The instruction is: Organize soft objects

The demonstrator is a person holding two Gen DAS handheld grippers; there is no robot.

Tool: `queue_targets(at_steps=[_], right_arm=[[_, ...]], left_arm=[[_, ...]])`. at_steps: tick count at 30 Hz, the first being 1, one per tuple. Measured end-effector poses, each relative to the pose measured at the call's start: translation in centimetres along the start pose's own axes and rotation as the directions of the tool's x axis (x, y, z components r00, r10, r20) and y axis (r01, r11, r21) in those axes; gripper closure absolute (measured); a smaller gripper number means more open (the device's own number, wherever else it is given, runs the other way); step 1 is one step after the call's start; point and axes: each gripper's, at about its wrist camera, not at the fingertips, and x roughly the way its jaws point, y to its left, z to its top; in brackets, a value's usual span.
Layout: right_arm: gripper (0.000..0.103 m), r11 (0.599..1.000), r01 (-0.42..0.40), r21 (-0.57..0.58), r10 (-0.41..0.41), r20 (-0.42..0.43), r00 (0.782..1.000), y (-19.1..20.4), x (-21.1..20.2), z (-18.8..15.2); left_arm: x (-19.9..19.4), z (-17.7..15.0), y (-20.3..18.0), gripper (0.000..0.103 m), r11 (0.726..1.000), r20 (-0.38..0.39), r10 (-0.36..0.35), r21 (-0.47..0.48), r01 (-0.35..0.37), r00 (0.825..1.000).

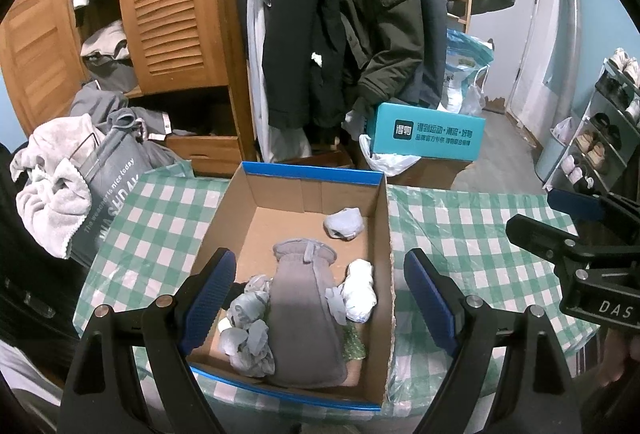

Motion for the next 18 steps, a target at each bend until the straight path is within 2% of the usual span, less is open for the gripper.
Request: queue_targets(at_steps=[18], right_arm=[[0.027,1.0,0.007,0.011,-0.006,-0.005,1.0,-1.06,0.07,-0.13]], left_arm=[[0.63,-0.38,-0.06,0.016,0.999,-0.043,0.033,-0.001,-0.033,0.999]])
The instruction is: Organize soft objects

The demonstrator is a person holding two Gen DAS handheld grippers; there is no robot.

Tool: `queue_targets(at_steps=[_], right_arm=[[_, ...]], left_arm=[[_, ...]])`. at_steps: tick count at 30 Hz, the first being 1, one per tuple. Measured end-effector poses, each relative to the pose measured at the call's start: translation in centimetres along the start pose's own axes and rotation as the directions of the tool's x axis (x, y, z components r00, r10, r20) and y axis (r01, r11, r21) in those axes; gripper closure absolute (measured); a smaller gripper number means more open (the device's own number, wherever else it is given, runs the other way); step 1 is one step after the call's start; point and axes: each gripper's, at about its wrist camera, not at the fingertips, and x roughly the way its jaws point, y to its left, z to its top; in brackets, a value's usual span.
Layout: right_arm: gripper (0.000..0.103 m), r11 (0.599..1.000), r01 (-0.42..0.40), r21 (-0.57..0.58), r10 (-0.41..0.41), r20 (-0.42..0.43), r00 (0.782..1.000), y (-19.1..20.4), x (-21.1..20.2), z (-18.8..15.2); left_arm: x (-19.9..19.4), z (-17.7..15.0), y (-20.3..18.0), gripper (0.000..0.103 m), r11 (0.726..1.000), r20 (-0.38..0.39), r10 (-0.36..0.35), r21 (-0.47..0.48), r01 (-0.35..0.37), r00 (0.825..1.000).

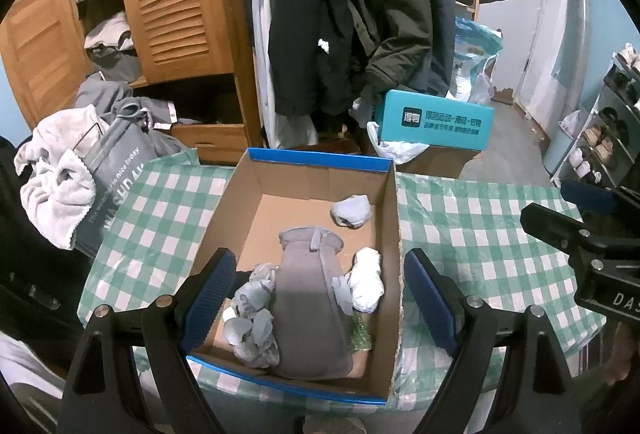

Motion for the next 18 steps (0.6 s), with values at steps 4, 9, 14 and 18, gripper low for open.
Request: queue_targets(at_steps=[4,9,14,18], right_arm=[[0.027,1.0,0.0,-0.002,0.0,0.0,1.0,0.01,0.01,0.01],[0.027,1.0,-0.001,-0.003,0.001,0.0,1.0,-0.13,0.0,-0.04],[0.027,1.0,-0.001,-0.002,0.001,-0.002,1.0,0.02,0.02,0.04],[0.027,1.0,0.001,-0.002,-0.001,-0.002,1.0,0.04,0.02,0.05]], left_arm=[[-0.06,-0.02,-0.07,0.016,1.0,0.001,-0.005,-0.001,0.005,1.0],[-0.09,0.02,-0.16,0.016,1.0,0.0,-0.007,0.0,0.007,1.0],[-0.1,0.0,-0.23,0.016,1.0,-0.001,-0.006,0.001,0.006,1.0],[-0.12,0.0,-0.29,0.016,1.0,-0.001,-0.005,0.008,0.005,1.0]])
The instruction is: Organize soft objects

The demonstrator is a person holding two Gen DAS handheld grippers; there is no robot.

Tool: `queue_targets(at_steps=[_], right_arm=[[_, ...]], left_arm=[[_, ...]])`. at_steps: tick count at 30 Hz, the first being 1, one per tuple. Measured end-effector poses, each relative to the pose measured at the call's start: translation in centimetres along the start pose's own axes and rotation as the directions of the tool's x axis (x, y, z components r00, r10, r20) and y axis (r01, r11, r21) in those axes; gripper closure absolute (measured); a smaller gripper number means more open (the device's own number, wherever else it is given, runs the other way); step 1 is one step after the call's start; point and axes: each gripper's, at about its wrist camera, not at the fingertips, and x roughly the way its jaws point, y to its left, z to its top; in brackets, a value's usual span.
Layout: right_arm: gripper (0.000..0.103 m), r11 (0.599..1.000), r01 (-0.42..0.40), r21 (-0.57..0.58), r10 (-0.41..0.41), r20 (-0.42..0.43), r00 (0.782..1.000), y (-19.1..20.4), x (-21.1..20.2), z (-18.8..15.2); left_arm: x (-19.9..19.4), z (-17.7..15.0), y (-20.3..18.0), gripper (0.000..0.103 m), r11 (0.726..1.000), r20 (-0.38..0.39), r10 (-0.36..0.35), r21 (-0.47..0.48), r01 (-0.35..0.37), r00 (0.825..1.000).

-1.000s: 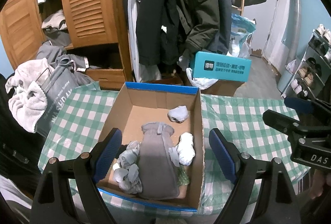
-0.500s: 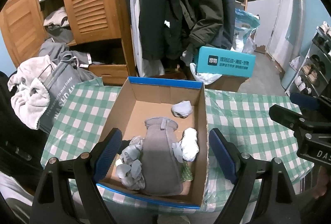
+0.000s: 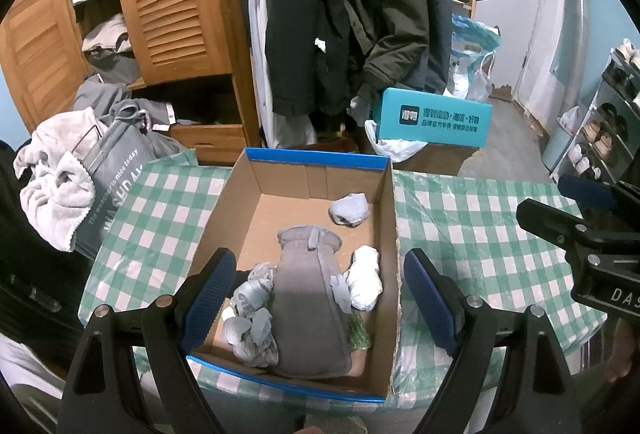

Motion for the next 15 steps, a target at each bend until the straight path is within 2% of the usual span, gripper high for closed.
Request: queue_targets(at_steps=[15], right_arm=[[0.027,1.0,-0.001,-0.001,0.001,-0.002,1.0,-0.03,0.03,0.02]], left_arm=[[0.51,-0.09,-0.01,0.015,1.0,-0.026,-0.009,0.003,0.009,1.0]])
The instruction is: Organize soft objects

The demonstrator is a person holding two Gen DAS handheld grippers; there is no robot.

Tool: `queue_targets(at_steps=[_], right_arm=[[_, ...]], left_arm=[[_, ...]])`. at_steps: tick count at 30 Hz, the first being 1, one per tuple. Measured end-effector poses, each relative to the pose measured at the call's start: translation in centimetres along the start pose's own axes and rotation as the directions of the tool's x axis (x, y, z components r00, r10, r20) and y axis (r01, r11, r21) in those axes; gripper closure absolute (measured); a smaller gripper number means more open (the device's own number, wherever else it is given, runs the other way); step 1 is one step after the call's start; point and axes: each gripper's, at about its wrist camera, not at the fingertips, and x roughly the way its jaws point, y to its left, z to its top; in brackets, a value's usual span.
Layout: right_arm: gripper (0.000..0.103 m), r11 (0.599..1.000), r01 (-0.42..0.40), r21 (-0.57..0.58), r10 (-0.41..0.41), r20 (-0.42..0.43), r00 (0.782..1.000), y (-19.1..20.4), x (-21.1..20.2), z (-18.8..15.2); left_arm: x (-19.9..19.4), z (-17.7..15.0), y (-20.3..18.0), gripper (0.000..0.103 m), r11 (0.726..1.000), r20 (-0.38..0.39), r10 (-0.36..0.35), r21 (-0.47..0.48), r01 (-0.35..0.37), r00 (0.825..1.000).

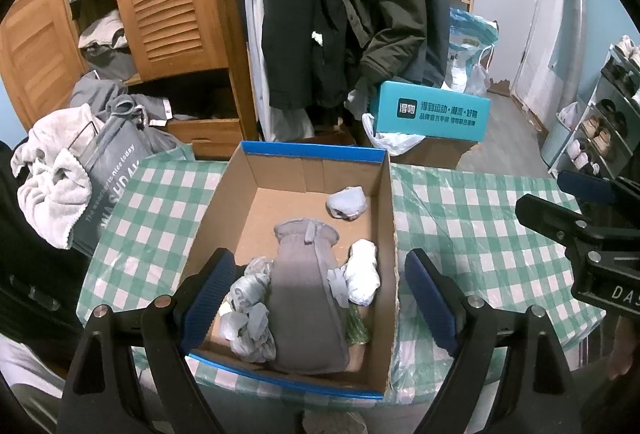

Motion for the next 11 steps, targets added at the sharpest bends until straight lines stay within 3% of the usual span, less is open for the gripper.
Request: queue_targets(at_steps=[11], right_arm=[[0.027,1.0,0.001,0.001,-0.001,-0.001,1.0,0.03,0.02,0.07]], left_arm=[[0.01,-0.04,-0.11,0.014,1.0,0.003,-0.022,0.005,0.022,1.0]])
